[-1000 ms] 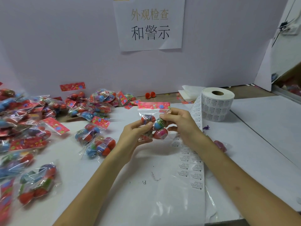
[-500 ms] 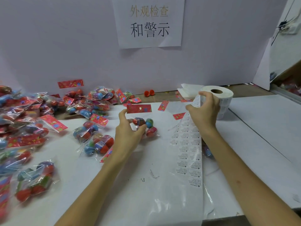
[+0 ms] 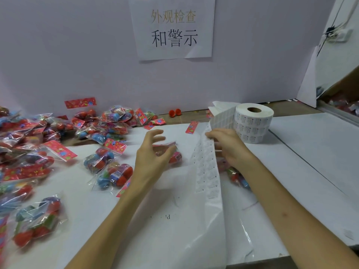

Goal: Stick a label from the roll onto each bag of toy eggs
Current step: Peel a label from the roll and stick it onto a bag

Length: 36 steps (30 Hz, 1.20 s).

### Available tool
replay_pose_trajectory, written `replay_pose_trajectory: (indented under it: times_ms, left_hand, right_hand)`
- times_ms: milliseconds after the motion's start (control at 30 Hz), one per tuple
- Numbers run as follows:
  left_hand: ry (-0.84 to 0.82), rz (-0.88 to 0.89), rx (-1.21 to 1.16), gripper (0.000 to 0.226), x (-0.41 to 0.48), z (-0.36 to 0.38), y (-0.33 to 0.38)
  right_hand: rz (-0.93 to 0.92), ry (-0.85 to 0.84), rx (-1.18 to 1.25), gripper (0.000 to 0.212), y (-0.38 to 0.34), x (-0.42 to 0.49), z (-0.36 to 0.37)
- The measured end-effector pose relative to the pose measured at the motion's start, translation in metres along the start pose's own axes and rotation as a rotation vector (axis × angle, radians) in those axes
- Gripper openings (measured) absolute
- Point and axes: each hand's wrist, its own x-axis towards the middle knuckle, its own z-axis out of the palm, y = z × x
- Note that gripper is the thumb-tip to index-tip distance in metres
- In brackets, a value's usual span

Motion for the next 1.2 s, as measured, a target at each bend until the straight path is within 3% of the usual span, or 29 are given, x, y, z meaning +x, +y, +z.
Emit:
replay_pose_trajectory:
  times_ms: [167, 233, 367, 467, 667, 800, 933, 1000, 1100, 1200]
  left_hand:
    - [-0.149, -0.242, -0.274, 0.057, 0.001, 0.005, 0.003]
    - [-0.221, -0.325, -0.359, 0.067, 0.002, 0.002, 0.006]
    - [-0.595, -0.545, -0.493, 0.077, 0.0, -0.008, 0.011]
    - [-0.799, -0.609, -0.499, 0.066, -0.005, -0.011, 0.014]
    - [-0.951, -0.571, -0.293, 0.027, -0.009, -0.012, 0.011]
    - [-0.899, -0.528, -0.318, 0.04, -0.01, -0.006, 0.01]
    - [-0.687, -0.488, -0.431, 0.044, -0.007, -0.002, 0.006]
    - [-0.596, -0.469, -0.493, 0.041, -0.006, -0.004, 0.004]
    - [-0.479, -0.462, -0.57, 0.036, -0.003, -0.007, 0.003]
    - [-0.401, -0.465, -0.598, 0.036, -0.001, -0.007, 0.003]
  right_hand:
    - [-0.029, 0.03, 0.37, 0.013, -0.005, 0.006, -0.007]
    - [-0.009, 0.006, 0.476, 0.025, -0.007, 0.005, -0.009]
    - [-0.033, -0.039, 0.571, 0.031, -0.01, 0.002, -0.009]
    - [-0.049, -0.052, 0.609, 0.03, -0.011, 0.001, -0.008]
    - [-0.048, -0.014, 0.591, 0.029, -0.011, -0.001, -0.006]
    - [-0.091, 0.12, 0.492, 0.024, -0.008, -0.001, -0.001]
    - [-0.443, 0.451, -0.118, 0.024, -0.003, -0.006, 0.002]
    - [-0.639, 0.415, -0.2, 0.015, -0.007, -0.013, 0.003]
    - [-0.8, 0.223, -0.207, 0.014, -0.01, -0.024, 0.011]
    - [-0.976, 0.105, -0.386, 0.004, -0.006, -0.031, 0.021]
